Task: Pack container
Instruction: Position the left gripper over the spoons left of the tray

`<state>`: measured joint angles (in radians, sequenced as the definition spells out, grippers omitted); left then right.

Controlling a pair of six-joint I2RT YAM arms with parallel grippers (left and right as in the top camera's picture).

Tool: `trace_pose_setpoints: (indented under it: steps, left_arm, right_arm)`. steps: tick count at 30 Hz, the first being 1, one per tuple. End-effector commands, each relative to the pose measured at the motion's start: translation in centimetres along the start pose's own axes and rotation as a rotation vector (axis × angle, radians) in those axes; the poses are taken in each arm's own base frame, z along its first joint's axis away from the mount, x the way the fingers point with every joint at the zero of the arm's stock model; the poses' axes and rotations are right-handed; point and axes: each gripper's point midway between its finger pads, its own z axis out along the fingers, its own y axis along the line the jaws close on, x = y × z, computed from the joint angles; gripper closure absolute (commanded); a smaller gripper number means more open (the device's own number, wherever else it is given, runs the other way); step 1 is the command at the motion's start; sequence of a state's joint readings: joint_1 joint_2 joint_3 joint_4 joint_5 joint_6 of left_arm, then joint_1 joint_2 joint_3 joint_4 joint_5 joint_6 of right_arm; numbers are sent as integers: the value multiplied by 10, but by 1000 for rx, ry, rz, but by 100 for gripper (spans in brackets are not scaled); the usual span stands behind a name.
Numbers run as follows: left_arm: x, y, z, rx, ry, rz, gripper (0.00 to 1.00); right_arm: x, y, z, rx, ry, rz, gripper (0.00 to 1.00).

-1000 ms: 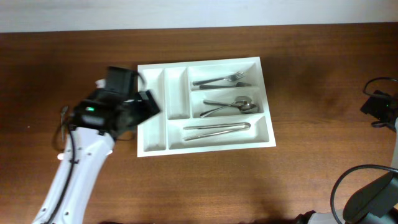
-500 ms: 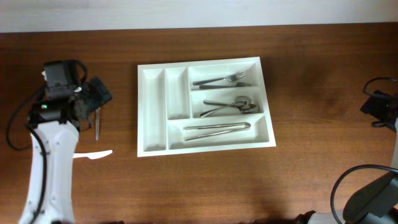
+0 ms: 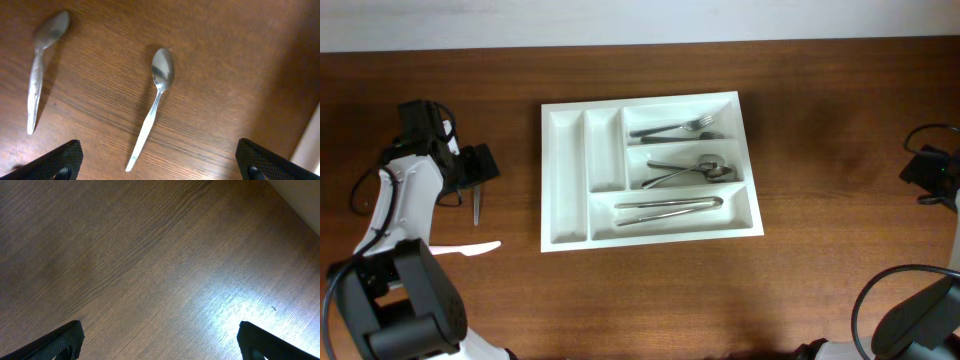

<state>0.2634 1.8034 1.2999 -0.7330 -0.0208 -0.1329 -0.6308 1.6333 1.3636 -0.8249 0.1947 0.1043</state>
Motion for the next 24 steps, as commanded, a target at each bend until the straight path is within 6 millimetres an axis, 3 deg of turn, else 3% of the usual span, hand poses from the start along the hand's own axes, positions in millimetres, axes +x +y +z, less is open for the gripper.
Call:
trace_pose_setpoints:
  steps: [1, 24]
  left_arm:
    - [4, -2, 13, 12, 31, 100, 0]
    - [34, 13, 55, -61, 179, 172, 1]
  right_arm:
    - [-1, -5, 0, 18, -5, 5, 1]
    - [-1, -5, 0, 18, -5, 5, 1]
